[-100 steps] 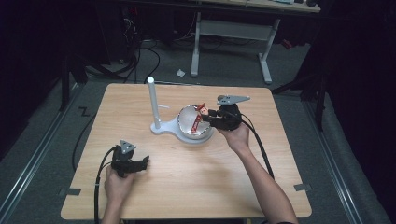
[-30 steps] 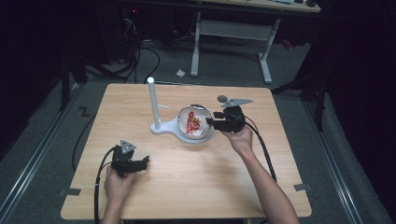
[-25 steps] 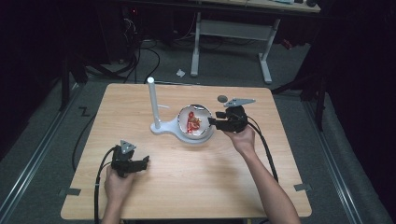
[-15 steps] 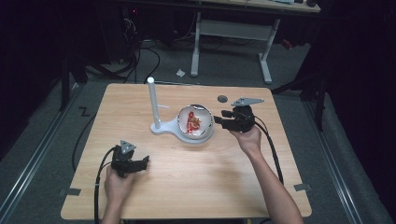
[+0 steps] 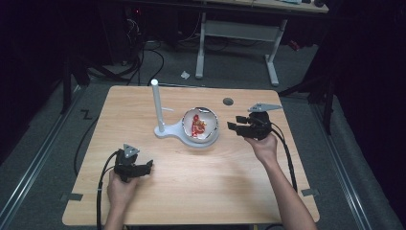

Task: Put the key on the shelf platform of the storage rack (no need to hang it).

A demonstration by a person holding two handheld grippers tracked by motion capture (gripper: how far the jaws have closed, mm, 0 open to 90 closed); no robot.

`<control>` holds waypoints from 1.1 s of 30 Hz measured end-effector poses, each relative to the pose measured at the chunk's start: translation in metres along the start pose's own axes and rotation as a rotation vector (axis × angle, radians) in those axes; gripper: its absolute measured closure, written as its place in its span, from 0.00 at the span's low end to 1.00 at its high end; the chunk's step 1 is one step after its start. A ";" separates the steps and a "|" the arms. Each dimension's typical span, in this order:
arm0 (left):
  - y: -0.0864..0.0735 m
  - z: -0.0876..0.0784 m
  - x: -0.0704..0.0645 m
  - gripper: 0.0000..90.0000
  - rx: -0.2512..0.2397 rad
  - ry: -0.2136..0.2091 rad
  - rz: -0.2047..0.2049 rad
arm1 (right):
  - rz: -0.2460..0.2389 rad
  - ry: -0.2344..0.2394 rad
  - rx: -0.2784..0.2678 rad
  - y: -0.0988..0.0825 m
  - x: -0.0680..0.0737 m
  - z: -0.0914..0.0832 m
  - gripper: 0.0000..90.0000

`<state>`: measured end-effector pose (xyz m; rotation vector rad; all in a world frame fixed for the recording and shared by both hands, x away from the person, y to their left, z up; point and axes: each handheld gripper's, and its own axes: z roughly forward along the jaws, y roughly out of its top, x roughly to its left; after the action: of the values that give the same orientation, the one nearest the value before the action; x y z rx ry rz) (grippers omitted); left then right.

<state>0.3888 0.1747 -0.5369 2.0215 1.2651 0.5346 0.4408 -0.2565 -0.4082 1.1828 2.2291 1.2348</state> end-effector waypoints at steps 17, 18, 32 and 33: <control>0.000 0.000 0.000 0.21 -0.001 0.001 -0.001 | 0.005 -0.049 -0.017 -0.014 -0.005 -0.028 0.55; 0.000 0.000 0.000 0.21 -0.001 0.001 -0.001 | 0.005 -0.051 -0.018 -0.015 -0.005 -0.029 0.56; 0.000 0.000 0.000 0.21 0.000 0.001 0.000 | 0.012 -0.075 -0.042 -0.026 -0.005 -0.055 0.56; 0.000 0.000 0.000 0.21 0.000 0.001 0.000 | 0.008 -0.077 -0.047 -0.026 -0.005 -0.056 0.57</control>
<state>0.3888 0.1746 -0.5368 2.0212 1.2662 0.5353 0.3956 -0.2981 -0.3982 1.2012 2.1306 1.2171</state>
